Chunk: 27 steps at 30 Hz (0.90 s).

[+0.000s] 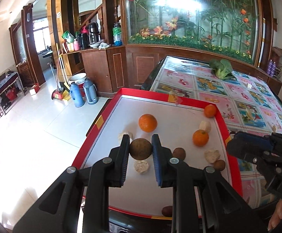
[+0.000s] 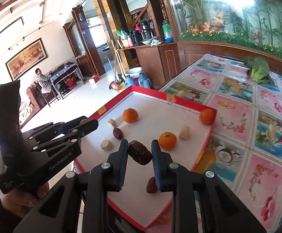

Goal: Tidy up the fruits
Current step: 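Carry the nut and the date over the white tray, then open both tools to drop the nut and date into the tray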

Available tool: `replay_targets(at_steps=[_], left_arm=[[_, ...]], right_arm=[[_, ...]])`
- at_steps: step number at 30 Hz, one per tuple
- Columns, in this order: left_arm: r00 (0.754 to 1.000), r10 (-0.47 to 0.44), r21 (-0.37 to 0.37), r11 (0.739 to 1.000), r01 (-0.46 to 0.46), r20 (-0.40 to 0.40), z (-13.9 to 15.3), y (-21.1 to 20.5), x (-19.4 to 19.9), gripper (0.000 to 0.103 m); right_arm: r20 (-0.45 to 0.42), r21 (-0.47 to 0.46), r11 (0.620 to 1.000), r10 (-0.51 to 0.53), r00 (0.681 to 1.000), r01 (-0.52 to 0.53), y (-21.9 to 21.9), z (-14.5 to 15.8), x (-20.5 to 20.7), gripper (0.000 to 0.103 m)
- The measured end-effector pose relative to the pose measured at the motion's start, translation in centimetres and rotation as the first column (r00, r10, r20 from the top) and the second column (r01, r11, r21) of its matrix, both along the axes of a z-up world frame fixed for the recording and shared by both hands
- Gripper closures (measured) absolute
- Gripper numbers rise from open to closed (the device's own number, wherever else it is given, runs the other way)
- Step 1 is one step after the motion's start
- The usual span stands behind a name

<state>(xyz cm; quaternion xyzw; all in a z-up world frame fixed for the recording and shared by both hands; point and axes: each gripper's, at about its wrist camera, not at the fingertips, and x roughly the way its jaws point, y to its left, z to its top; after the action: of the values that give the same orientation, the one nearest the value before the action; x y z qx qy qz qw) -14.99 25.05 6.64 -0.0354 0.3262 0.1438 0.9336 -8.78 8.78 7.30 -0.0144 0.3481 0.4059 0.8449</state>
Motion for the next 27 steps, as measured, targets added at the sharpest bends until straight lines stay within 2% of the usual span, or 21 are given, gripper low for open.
replay_targets(at_steps=[16, 27], left_arm=[[0.997, 0.010, -0.014, 1.000, -0.011, -0.077, -3.0, 1.4, 0.2, 0.078], [0.997, 0.016, -0.001, 1.000, -0.016, -0.080, -2.4, 1.6, 1.3, 0.078]], right_arm=[[-0.087, -0.042, 0.999, 0.020, 0.996, -0.024, 2.3, -3.7, -1.1, 0.080], [-0.119, -0.040, 0.999, 0.022, 0.993, -0.027, 3.3, -4.0, 0.1, 0.080]])
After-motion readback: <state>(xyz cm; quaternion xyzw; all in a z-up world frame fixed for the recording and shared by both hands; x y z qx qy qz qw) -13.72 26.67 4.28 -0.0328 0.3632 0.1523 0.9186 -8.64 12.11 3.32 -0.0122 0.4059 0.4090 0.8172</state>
